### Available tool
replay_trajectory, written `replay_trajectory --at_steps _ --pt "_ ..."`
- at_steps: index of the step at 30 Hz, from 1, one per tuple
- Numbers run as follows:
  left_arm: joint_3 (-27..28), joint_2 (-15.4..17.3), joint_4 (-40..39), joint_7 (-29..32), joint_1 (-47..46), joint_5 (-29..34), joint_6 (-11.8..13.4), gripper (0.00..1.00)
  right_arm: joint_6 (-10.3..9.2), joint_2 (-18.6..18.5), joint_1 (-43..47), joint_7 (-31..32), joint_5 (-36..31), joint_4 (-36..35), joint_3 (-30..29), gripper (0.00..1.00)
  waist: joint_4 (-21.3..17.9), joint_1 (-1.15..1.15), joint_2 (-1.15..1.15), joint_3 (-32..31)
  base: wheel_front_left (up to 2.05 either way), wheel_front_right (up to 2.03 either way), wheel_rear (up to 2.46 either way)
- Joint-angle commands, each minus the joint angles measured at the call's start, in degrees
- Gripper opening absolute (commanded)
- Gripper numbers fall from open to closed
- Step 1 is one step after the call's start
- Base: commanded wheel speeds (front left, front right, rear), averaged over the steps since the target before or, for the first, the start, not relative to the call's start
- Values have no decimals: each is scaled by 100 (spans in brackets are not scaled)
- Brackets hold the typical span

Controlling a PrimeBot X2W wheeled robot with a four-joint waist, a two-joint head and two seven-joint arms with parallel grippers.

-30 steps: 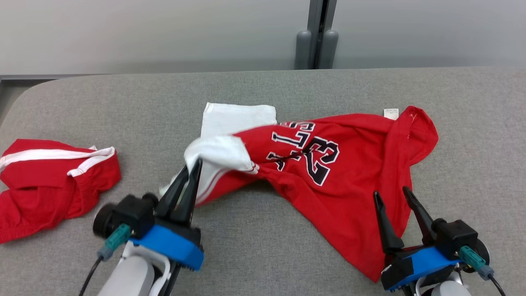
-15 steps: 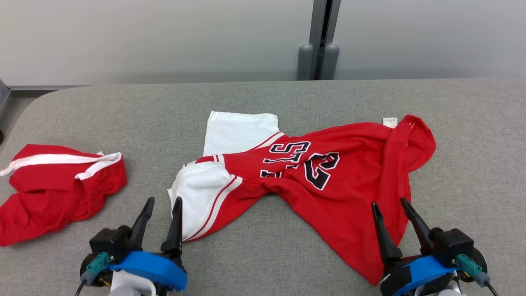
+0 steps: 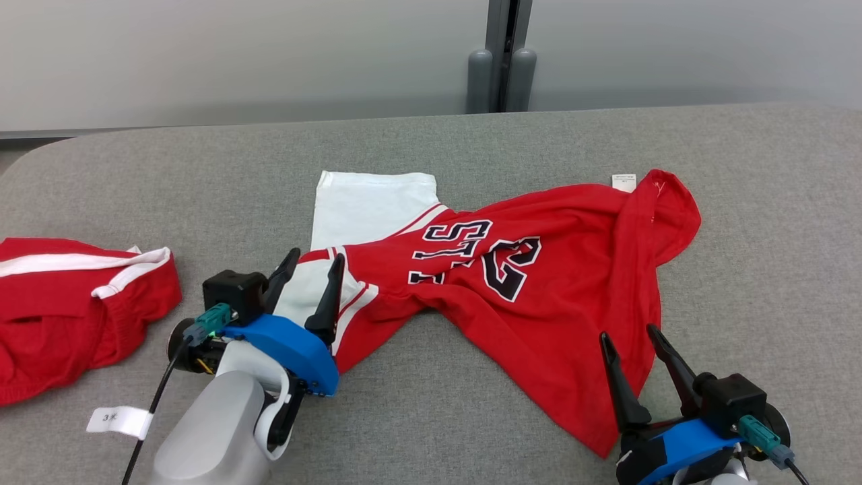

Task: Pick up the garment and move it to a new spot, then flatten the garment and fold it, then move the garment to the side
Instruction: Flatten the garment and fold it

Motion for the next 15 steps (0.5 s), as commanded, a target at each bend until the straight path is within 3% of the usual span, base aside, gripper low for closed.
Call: replay_trajectory --at_steps 1,15 --pt "-111 -53 223 109 -205 -8 -8 100 0 -5 -47 -21 1 16 6 100 -10 0 0 21 0 0 0" --pt "-624 -562 1340 400 -878 385 452 100 0 -5 -90 -21 38 197 97 100 -22 0 0 39 0 0 0"
